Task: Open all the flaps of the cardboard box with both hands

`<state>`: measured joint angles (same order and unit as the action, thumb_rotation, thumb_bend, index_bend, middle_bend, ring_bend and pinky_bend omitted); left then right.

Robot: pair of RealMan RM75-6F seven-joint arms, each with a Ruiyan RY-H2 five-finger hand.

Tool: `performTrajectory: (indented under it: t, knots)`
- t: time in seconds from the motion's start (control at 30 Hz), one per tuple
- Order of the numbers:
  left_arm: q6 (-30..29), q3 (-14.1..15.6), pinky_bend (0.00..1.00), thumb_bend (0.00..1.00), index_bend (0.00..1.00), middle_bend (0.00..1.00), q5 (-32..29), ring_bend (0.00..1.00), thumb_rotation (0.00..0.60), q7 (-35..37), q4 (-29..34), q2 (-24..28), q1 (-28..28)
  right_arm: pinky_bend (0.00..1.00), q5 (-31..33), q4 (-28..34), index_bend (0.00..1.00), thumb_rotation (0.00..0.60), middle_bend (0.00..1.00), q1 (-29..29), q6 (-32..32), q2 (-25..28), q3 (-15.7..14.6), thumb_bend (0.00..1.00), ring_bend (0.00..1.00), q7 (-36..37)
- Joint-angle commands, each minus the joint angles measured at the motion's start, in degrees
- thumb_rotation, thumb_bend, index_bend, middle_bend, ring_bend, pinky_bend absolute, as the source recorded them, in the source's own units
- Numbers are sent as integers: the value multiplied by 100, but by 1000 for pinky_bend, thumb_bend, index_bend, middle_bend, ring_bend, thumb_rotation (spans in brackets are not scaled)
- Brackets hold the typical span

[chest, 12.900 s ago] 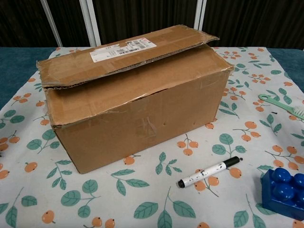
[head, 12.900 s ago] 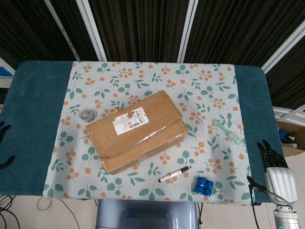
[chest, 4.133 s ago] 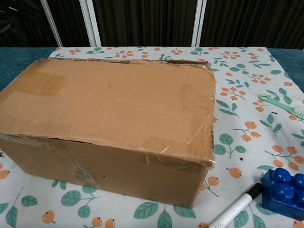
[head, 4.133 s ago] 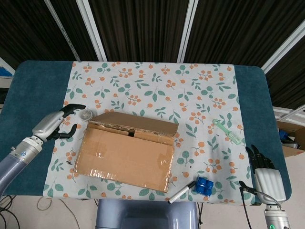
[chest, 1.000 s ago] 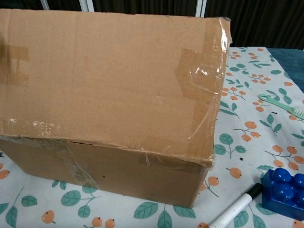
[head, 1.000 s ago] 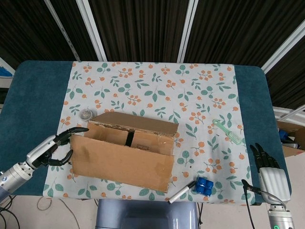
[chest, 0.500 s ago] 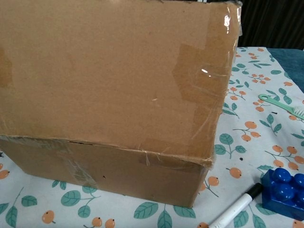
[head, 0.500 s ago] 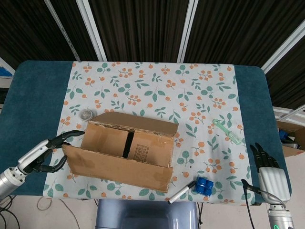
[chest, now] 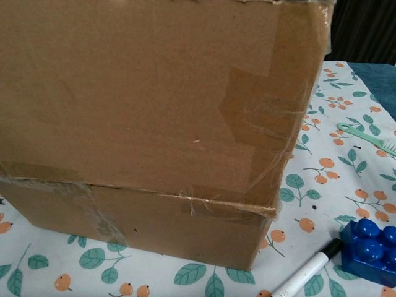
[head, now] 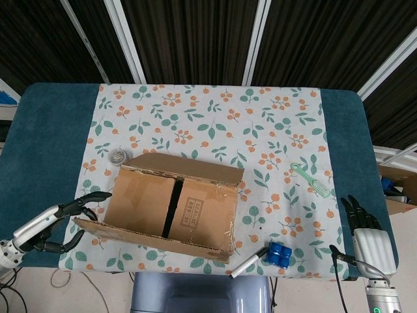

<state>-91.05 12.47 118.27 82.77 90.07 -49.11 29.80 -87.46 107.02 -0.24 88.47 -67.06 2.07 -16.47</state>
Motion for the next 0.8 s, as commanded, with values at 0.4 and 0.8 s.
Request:
performTrajectory:
  t: [0.4, 0.8]
  knots:
    - [-517, 324, 400, 567, 75, 36, 358, 33, 600, 402, -353, 293, 70, 233, -10, 9, 0, 600, 79, 1, 4, -25, 0, 178, 167, -35]
    - [-895, 575, 370, 536, 62, 25, 694, 27, 600, 463, -629, 381, 94, 233, 9, 8, 0, 600, 79, 5, -6, -50, 4, 178, 167, -78]
